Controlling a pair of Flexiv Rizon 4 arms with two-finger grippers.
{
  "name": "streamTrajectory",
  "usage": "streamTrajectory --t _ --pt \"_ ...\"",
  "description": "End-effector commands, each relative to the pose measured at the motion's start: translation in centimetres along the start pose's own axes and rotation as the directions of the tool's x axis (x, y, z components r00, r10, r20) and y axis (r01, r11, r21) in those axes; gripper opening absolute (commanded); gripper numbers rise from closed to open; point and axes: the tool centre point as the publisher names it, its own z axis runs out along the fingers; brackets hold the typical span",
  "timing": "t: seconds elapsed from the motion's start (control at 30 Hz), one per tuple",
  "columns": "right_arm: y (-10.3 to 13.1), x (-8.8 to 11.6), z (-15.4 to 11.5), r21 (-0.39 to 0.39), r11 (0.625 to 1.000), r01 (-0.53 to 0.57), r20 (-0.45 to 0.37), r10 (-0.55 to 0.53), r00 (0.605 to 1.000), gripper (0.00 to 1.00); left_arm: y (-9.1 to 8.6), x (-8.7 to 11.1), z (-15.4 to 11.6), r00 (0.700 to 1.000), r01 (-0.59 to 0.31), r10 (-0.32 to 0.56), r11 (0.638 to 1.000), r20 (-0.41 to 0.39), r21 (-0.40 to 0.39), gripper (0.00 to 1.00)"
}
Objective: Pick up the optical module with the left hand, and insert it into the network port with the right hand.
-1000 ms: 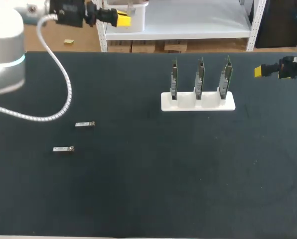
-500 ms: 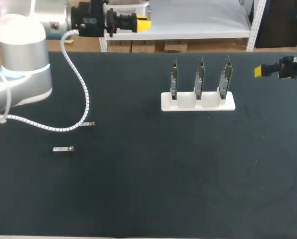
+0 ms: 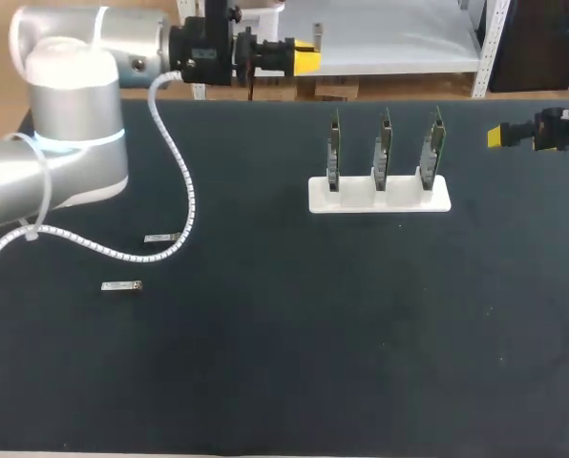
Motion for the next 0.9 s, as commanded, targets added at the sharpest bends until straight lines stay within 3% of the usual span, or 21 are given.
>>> streamTrajectory --t 0.03,0.5,0.9 --pt "0.0 0.0 0.0 0.000 1.000 0.000 0.000 0.000 1.000 1.00 0.6 0.3 0.8 1.000 0.001 -0.001 1.000 0.005 0.020 0.00" --pt "0.0 0.0 0.0 0.000 1.000 0.000 0.000 0.000 1.000 1.00 -0.5 1.4 2.6 1.000 0.018 -0.019 0.999 0.021 0.050 0.00" --pt "0.0 0.0 0.0 0.000 1.000 0.000 0.000 0.000 1.000 1.00 -1.0 3.6 2.0 0.999 0.051 -0.051 0.998 -0.012 0.042 0.00"
